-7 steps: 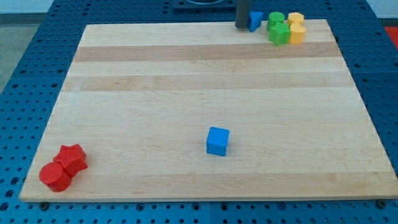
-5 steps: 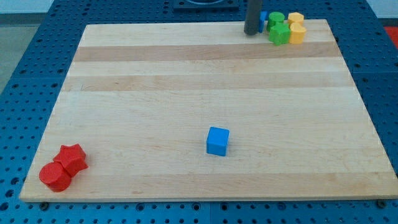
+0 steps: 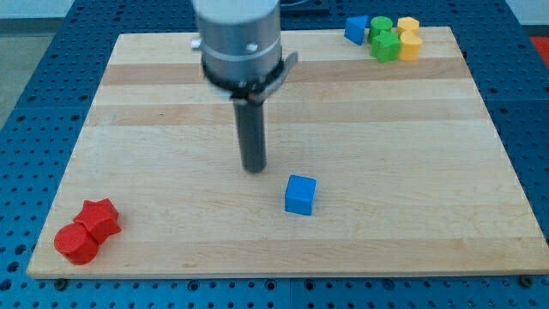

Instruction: Push the blue cube towards the group of blocks

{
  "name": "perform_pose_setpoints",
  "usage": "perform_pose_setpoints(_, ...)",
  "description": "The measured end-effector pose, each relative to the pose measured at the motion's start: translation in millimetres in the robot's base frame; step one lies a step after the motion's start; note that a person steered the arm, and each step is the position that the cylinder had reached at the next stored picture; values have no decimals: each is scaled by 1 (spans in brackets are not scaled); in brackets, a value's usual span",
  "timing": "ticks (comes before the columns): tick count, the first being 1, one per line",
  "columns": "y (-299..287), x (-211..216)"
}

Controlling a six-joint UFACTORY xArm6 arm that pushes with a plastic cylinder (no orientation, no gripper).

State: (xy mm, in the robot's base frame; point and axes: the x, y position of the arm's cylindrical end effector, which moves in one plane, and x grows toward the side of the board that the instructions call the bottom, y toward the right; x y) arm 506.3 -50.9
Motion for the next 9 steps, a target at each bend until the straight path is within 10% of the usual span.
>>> perform_pose_setpoints(3, 64, 56)
perform_pose_setpoints(9, 118, -137)
